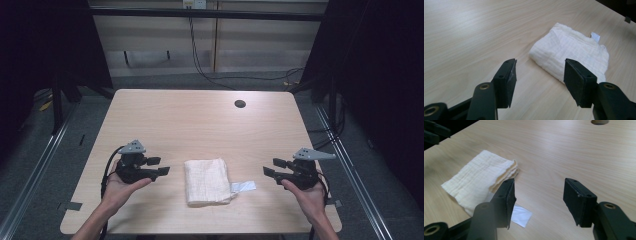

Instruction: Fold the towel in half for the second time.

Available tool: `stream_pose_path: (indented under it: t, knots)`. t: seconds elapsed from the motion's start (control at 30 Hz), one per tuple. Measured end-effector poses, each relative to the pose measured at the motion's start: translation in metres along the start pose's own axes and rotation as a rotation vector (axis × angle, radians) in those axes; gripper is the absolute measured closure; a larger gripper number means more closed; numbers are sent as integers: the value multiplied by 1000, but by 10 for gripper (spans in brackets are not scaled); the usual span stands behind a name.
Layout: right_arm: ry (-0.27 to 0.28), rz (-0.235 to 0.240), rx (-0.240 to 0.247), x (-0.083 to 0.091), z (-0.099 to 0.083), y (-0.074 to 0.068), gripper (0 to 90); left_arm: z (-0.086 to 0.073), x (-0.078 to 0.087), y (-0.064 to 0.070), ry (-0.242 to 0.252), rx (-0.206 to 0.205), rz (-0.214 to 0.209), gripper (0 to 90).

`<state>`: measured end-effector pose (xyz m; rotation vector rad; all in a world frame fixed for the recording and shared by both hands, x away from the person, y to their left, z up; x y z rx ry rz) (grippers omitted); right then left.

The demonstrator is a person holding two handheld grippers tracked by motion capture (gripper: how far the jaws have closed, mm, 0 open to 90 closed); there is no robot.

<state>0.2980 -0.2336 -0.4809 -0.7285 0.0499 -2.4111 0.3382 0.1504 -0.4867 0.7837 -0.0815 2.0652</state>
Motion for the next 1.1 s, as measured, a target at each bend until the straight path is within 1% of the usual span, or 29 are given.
stream_pose_path:
  t: [0.07,0.17,0.33,0.37,0.4,0.43,0.47,0.5,0.57,0.6,0.63,0.67,0.7,0.73,0.77,0.8,0.83,0.87,0.9,0.93,1.0,1.07,1.1]
  knots:
    - [7,-15,-6,4,-3,5,423,-4,5,-2,8,9,6,419]
    - [3,-45,-17,9,-10,14,409,-14,11,-6,9,29,11,398]
    - [9,-79,-33,17,-22,22,391,-26,21,-8,6,36,20,358]
    - [9,-84,-34,18,-24,23,388,-30,24,-9,8,30,40,354]
    - [10,-99,-39,21,-27,26,383,-33,25,-10,10,37,54,351]
    - [12,-105,-44,23,-28,28,380,-35,26,-11,10,41,56,350]
    - [13,-109,-54,24,-30,28,376,-40,27,-13,4,50,68,349]
    - [10,-109,-52,25,-32,29,372,-45,28,-15,-2,57,79,350]
    - [13,-125,-40,28,-35,31,370,-53,29,-17,-8,74,76,347]
    - [26,-134,-47,30,-37,33,365,-56,30,-18,-11,86,77,344]
    - [28,-134,-53,31,-38,35,360,-58,31,-19,-13,91,78,341]
    - [27,-142,-53,32,-39,37,356,-59,32,-19,-8,89,82,338]
    - [27,-144,-56,33,-40,38,355,-61,33,-19,10,98,81,338]
    - [41,-155,-62,36,-39,41,354,-63,34,-19,15,100,82,338]
    - [57,-157,-66,38,-38,42,351,-65,34,-19,2,86,84,338]
    - [67,-160,-65,39,-38,43,343,-66,36,-19,1,73,99,337]
    - [67,-167,-61,41,-38,43,341,-66,37,-20,8,77,105,336]
    - [68,-174,-56,41,-39,43,341,-66,39,-20,14,82,102,336]
    - [66,-180,-59,41,-42,43,341,-66,41,-21,19,82,108,335]
    - [58,-176,-61,39,-45,43,340,-66,42,-22,21,81,118,336]
    - [19,-173,-61,34,-54,43,340,-67,45,-22,26,72,114,336]
    - [16,-169,-62,31,-54,43,337,-68,46,-22,24,72,120,337]
    - [17,-169,-61,30,-53,43,334,-68,47,-22,28,73,114,337]
Point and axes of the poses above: each handheld gripper's, and its own axes: x roughly backward along the jaws, z roughly out of its top, y roughly to its right, the point moved 8 cm from there along -x, roughly forward along the jaws, and after that the axes turned 3 degrees about y, right-handed, at the moved point
